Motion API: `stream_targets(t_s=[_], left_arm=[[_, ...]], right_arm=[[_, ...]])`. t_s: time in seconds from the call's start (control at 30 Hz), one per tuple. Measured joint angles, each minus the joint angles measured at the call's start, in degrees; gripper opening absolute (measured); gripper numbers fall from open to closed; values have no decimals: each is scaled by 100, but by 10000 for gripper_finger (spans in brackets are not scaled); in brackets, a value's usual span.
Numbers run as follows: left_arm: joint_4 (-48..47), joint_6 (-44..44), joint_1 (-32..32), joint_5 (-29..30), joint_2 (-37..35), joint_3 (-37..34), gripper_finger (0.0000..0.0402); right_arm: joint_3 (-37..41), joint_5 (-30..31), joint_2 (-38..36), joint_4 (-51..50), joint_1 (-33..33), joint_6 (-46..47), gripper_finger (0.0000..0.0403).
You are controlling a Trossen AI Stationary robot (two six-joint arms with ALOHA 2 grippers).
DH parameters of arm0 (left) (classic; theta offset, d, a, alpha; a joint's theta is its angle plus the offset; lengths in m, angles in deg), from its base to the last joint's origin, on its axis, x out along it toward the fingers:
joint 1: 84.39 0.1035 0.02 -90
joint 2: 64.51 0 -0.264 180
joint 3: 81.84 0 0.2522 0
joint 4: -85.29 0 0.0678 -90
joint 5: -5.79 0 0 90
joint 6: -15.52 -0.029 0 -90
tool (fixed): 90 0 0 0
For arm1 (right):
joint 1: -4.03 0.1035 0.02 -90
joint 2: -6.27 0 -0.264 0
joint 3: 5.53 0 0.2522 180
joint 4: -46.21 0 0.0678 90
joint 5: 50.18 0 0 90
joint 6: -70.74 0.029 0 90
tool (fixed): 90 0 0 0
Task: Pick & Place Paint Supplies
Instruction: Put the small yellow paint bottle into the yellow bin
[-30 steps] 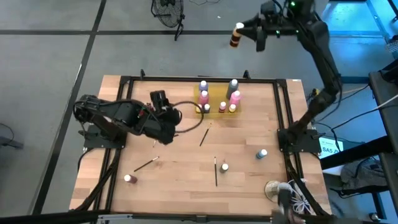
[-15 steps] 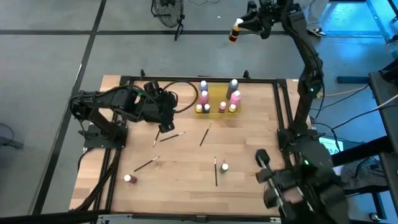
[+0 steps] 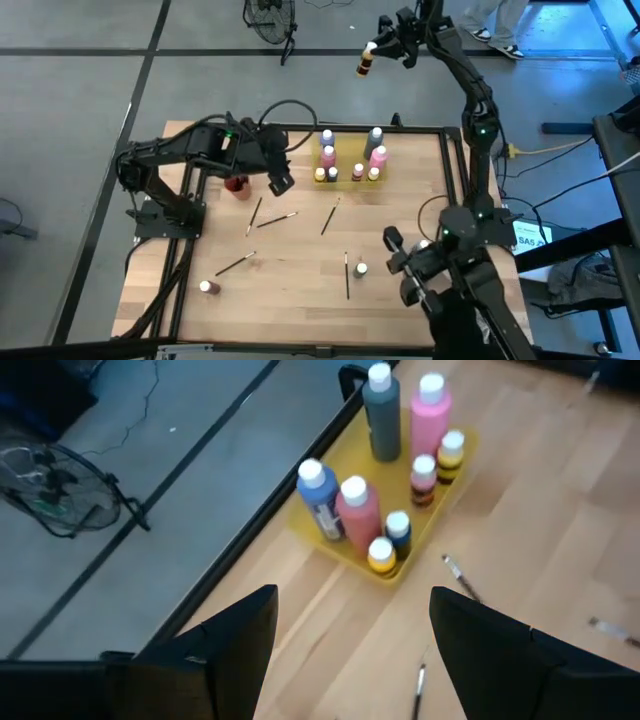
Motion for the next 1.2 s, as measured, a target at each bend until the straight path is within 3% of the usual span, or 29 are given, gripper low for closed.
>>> stream_targets(t_s=[0.37,1.2], left_arm=[[65,-79,123,-105,2,2,258],[67,-409,390,-472,3,2,258]], right_arm=[[201,-12,59,-1394,301,-1702,110],[2227,42,44,-513,657,-2117,110]])
